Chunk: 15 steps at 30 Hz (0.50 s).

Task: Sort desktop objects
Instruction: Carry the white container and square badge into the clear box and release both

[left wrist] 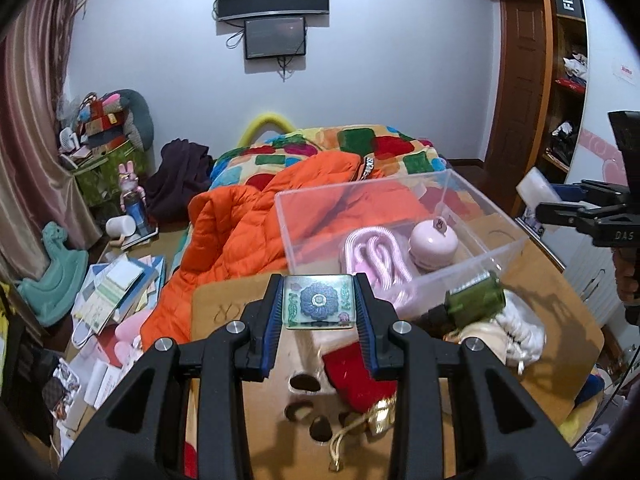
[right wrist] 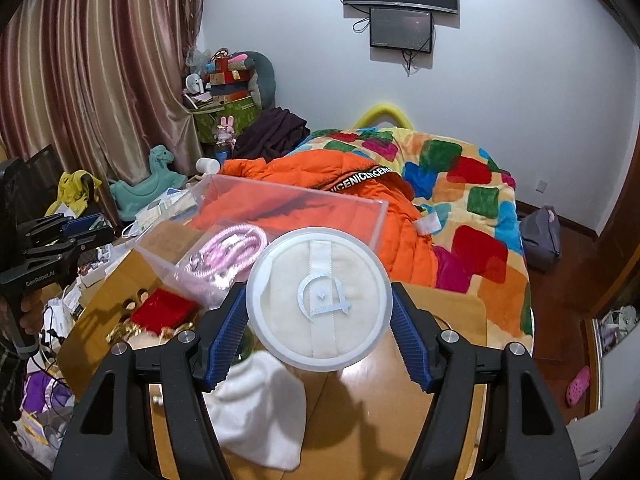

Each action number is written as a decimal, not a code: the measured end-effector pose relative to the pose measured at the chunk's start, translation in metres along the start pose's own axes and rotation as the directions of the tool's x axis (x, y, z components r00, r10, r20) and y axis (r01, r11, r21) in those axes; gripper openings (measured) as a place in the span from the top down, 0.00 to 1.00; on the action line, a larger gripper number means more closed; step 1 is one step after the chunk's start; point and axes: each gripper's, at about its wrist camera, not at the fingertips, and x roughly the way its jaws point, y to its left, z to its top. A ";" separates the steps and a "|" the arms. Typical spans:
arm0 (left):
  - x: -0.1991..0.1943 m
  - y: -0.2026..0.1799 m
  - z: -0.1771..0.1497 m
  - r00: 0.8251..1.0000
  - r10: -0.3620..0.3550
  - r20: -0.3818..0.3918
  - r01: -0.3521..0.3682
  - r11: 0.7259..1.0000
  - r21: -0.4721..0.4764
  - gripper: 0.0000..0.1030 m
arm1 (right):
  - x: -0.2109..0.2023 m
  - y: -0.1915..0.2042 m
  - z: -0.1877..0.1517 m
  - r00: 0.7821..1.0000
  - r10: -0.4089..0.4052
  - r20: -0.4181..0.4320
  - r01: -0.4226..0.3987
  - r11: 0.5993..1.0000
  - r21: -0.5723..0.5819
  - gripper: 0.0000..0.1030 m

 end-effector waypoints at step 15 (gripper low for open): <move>0.064 -0.013 0.021 0.997 -0.050 -0.061 0.050 0.999 0.009 0.68 | 0.060 0.001 0.009 0.994 0.049 -0.093 -0.051 0.999 -0.017 0.36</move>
